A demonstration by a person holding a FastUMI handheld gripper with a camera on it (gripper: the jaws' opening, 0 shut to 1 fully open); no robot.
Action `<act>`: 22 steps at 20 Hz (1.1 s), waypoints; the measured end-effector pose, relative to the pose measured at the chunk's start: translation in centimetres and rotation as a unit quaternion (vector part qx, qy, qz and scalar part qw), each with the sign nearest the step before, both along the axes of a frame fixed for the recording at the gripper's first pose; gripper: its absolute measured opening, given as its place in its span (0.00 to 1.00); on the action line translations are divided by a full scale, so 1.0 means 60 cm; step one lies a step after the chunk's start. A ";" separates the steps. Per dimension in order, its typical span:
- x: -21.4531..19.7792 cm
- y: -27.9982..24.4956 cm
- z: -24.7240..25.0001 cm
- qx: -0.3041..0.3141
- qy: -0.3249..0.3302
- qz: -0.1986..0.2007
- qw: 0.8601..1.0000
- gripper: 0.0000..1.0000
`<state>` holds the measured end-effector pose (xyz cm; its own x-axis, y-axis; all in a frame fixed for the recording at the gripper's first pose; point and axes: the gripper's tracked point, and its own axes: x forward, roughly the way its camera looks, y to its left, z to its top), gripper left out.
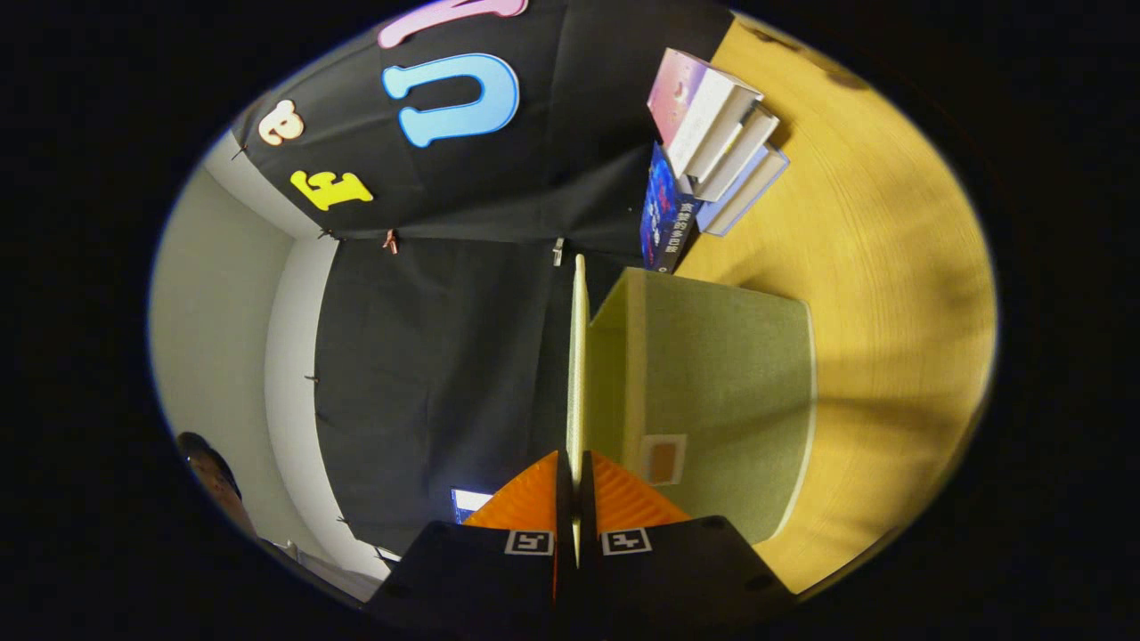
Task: Open the storage box then place both shoes into the box .Put the left shoe in first, then the right shoe, with the right side of both shoes facing outward in a uniform manner.
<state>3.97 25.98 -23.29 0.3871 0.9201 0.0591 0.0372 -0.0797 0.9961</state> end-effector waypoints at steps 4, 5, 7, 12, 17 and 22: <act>0.005 0.026 0.096 -0.016 -0.030 -0.014 0.999 0.05; 0.009 0.039 0.116 -0.025 -0.041 -0.014 0.999 0.05; 0.014 0.070 0.162 -0.033 -0.060 -0.011 0.998 0.05; 0.031 0.168 0.252 -0.041 -0.084 0.002 0.996 0.05; 0.026 0.271 0.285 -0.035 -0.095 0.029 0.994 0.08; 0.017 0.324 0.293 -0.033 -0.097 0.045 0.994 0.34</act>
